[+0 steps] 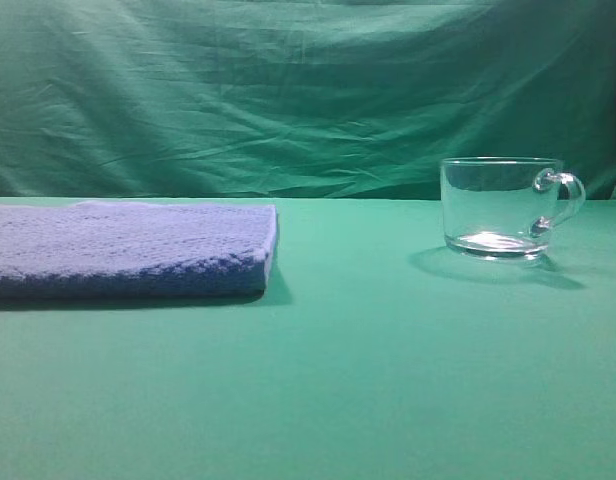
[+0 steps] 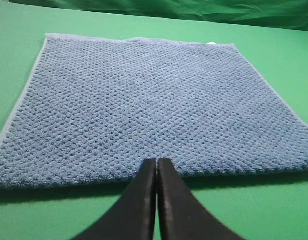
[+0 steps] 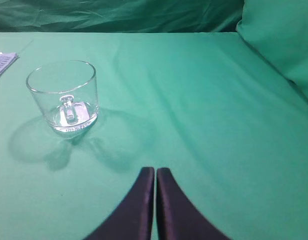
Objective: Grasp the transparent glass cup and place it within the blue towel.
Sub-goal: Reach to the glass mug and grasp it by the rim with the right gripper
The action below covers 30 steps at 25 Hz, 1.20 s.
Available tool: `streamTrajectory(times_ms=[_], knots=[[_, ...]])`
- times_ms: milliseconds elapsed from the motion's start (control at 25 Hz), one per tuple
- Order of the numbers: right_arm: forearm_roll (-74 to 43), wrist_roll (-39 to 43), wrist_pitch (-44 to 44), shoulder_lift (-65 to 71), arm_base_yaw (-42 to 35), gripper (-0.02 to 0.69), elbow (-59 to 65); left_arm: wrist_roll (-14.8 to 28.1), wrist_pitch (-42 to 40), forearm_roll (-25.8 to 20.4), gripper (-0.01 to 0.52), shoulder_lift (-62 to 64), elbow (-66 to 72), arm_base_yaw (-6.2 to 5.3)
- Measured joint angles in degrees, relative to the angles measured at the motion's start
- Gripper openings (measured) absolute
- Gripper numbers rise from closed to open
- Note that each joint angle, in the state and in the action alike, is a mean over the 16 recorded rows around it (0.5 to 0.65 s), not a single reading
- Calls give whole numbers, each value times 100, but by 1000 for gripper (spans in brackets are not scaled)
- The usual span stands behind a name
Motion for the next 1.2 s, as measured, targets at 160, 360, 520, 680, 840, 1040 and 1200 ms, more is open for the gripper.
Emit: streamTrajectory(times_ms=[160, 360, 520, 680, 840, 1040, 1200], knots=[[0, 0, 0, 0, 0, 0, 0, 0, 0, 0, 0, 0, 0, 0], [0, 0, 0, 0, 0, 0, 0, 0, 0, 0, 0, 0, 0, 0], [0, 0, 0, 0, 0, 0, 0, 0, 0, 0, 0, 0, 0, 0], [0, 0, 0, 0, 0, 0, 0, 0, 0, 0, 0, 0, 0, 0], [-1, 0, -62, 0, 0, 0, 1, 0, 0, 0, 0, 0, 0, 0], [93, 4, -561, 0, 1, 0, 1, 0, 0, 0, 0, 0, 0, 0], [204, 29, -956, 18, 31, 0, -83, 0, 0, 0, 0, 0, 0, 0]])
